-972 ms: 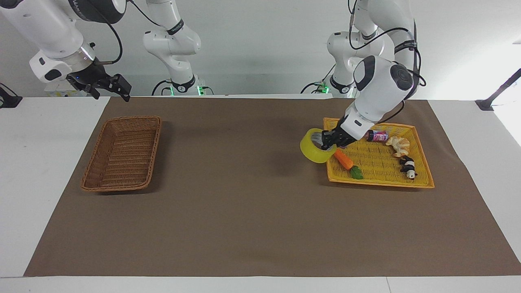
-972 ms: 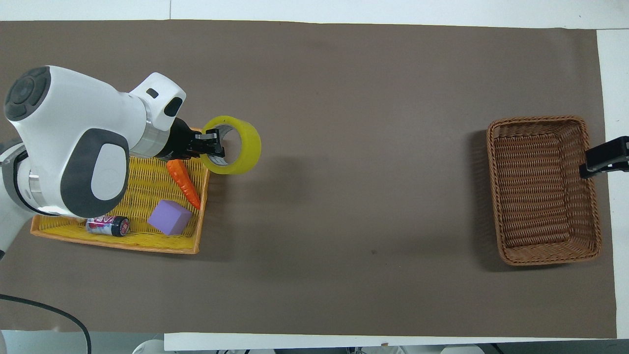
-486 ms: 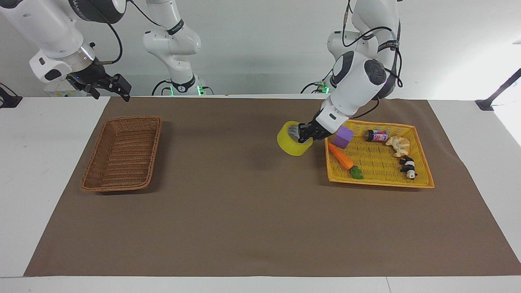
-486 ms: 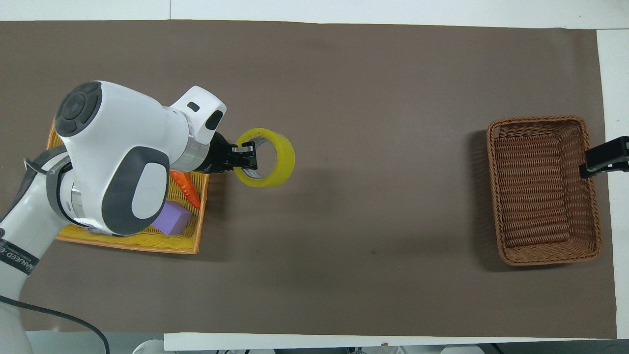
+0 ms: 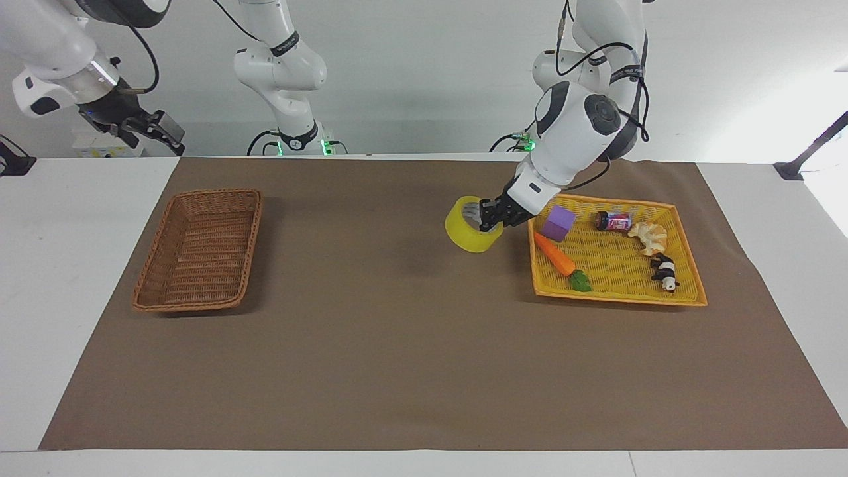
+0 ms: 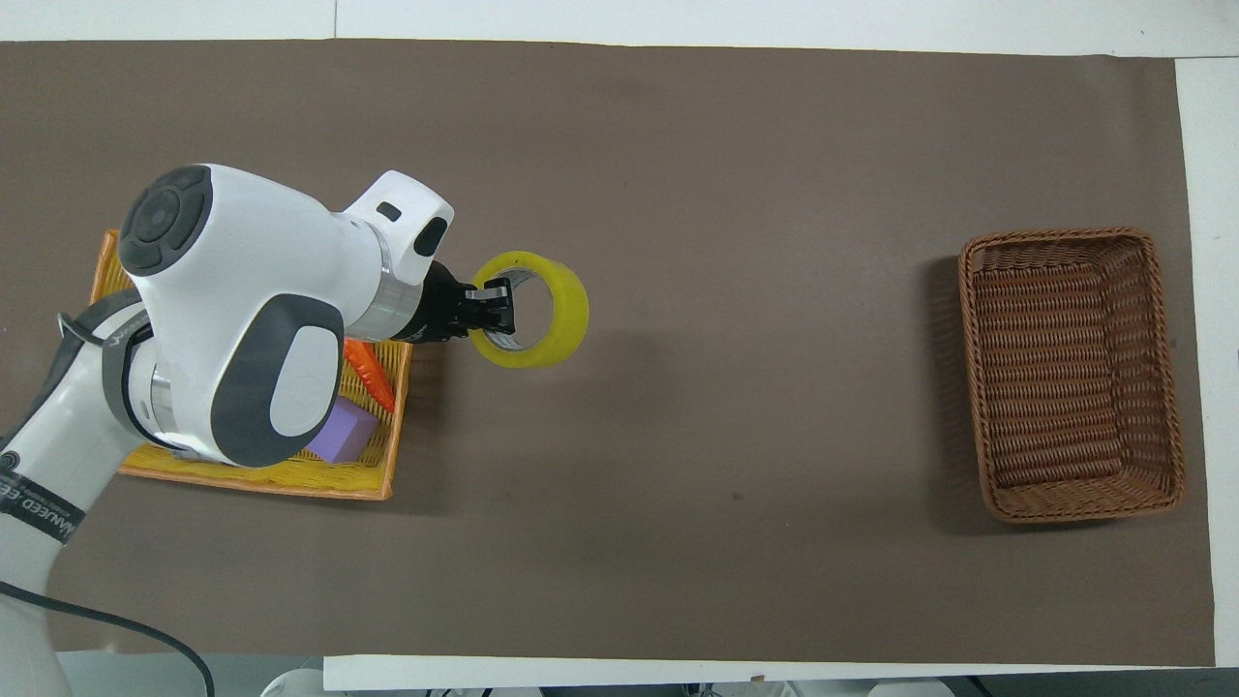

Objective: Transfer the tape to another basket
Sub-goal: 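Lift the tape roll with the left gripper toward the table center, then reach the right gripper toward the tape held by the left gripper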

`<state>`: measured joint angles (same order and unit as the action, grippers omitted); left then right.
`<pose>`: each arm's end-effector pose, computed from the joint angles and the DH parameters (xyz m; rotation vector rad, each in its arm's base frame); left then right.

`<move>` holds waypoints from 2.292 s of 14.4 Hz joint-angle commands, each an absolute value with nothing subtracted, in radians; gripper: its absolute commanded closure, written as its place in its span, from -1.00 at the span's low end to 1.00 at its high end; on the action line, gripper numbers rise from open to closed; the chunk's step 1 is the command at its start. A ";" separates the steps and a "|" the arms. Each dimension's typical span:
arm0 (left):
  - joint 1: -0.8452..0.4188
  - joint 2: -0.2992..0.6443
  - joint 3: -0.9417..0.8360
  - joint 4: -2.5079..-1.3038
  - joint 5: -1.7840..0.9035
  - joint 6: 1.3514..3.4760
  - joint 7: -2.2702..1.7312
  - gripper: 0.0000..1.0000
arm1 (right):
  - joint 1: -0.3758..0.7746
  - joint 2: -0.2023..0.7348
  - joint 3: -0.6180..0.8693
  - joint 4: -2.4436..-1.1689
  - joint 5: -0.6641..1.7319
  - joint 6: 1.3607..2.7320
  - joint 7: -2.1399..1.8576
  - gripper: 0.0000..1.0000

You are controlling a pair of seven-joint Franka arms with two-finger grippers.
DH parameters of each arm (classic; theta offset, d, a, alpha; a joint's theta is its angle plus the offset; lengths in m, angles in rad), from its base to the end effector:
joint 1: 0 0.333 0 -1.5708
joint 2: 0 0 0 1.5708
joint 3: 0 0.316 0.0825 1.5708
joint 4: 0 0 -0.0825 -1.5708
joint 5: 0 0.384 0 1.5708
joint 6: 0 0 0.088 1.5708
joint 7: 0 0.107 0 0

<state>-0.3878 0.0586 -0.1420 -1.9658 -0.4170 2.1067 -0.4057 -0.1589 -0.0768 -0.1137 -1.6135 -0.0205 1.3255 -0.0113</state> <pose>0.4918 -0.3088 0.4542 2.7654 0.1064 -0.1357 0.4828 -0.1401 0.6266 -3.0791 0.4071 0.3292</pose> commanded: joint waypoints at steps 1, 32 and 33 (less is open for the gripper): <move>-0.407 0.058 -0.126 -1.951 -0.422 2.115 -0.434 1.00 | -0.146 -0.097 -0.091 -1.640 -0.017 1.328 -0.017 -1.00; -0.416 0.058 -0.127 -1.953 -0.353 2.117 -0.420 1.00 | 0.529 0.133 -0.089 -2.003 1.382 2.276 -0.457 -1.00; -0.416 0.058 -0.127 -1.953 -0.353 2.117 -0.419 1.00 | 0.532 0.150 -0.087 -2.005 1.388 2.278 -0.457 -1.00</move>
<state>-0.4124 0.0586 -0.1329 -1.9657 -0.3658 2.1082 -0.4151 0.5176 0.1334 -0.0860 -1.9886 1.3476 2.2574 -0.4257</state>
